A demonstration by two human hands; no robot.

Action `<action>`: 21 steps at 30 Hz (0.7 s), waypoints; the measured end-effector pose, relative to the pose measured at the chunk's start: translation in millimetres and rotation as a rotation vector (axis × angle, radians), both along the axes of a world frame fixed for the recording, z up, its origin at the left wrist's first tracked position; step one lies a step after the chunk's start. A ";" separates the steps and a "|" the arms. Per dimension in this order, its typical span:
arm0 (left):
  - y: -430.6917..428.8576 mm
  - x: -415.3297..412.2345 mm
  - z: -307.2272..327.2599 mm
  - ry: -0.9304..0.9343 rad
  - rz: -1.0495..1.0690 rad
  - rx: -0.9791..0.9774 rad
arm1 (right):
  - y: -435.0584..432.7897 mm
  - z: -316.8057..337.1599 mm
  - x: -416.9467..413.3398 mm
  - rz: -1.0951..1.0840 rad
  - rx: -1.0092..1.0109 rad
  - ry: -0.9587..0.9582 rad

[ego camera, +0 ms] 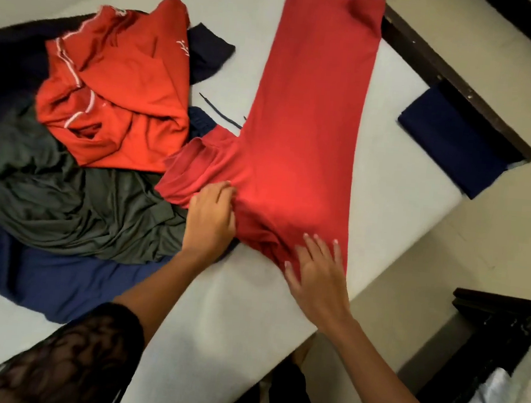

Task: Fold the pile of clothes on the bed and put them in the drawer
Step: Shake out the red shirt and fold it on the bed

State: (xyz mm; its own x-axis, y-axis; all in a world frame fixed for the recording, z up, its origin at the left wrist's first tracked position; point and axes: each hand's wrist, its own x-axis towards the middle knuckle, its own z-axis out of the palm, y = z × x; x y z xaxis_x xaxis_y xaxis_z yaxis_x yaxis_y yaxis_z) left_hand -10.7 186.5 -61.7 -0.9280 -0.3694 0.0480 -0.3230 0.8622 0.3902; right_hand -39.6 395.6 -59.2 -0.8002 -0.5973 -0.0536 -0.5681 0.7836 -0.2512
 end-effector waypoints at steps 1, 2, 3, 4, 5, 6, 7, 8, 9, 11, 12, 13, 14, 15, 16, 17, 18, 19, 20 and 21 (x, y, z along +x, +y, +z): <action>-13.8 -4.3 3.1 -0.009 0.090 0.020 | -14.4 -0.6 -8.1 0.038 -0.036 -0.006; -24.6 -9.2 5.2 -0.028 0.157 0.027 | -27.3 -1.9 -16.1 0.069 -0.072 -0.005; -37.5 -13.4 7.2 -0.054 0.216 0.025 | -43.9 -4.4 -23.7 0.108 -0.107 -0.012; -48.5 -17.8 7.9 -0.085 0.257 0.020 | -58.8 -8.7 -30.1 0.144 -0.147 -0.015; -59.7 -23.3 8.3 -0.118 0.273 0.014 | -74.1 -12.6 -36.5 0.179 -0.183 -0.027; -68.0 -28.1 8.3 -0.151 0.257 0.006 | -87.3 -15.8 -41.9 0.199 -0.219 -0.053; -73.8 -33.1 9.1 -0.181 0.225 -0.009 | -98.4 -18.3 -46.1 0.199 -0.257 -0.100; -78.7 -37.6 8.7 -0.214 0.198 -0.014 | -108.0 -21.7 -49.4 0.175 -0.287 -0.187; -80.5 -42.4 8.9 -0.255 0.183 -0.016 | -113.8 -22.1 -52.7 0.122 -0.309 -0.272; -78.9 -50.9 6.4 -0.338 0.179 -0.032 | -122.3 -26.5 -55.8 0.017 -0.292 -0.382; -76.4 -53.8 5.4 -0.347 0.194 -0.019 | -124.2 -29.8 -54.1 0.027 -0.274 -0.377; -75.6 -57.7 4.5 -0.313 0.227 0.045 | -125.8 -35.4 -53.4 0.100 -0.231 -0.356; -75.1 -61.2 4.1 -0.249 0.273 0.164 | -126.7 -41.1 -52.3 0.172 -0.178 -0.311; -75.3 -64.3 5.9 -0.166 0.318 0.297 | -125.7 -42.4 -51.4 0.239 -0.125 -0.264; -77.9 -67.4 8.9 -0.070 0.369 0.391 | -124.2 -44.7 -51.5 0.281 -0.100 -0.197; -83.9 -70.6 12.1 0.023 0.420 0.422 | -121.5 -46.2 -51.8 0.297 -0.074 -0.149; -91.9 -73.8 14.9 0.097 0.458 0.403 | -118.1 -47.0 -54.3 0.300 -0.049 -0.113; -101.5 -76.0 17.0 0.135 0.457 0.356 | -115.1 -43.5 -58.0 0.310 -0.042 -0.109; -111.3 -77.7 16.9 0.127 0.416 0.302 | -113.0 -43.0 -61.9 0.328 -0.055 -0.107; -121.0 -78.6 14.7 0.082 0.352 0.248 | -112.6 -42.4 -65.3 0.364 -0.051 -0.118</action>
State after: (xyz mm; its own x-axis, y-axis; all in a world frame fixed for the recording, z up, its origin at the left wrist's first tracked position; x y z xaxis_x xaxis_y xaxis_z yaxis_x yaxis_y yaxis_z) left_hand -89.3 65.5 -47.0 -0.7406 -0.6718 -0.0141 -0.5397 0.5821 0.6082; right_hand -104.9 283.0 -101.6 -0.5258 -0.8453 -0.0953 -0.7716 0.5211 -0.3648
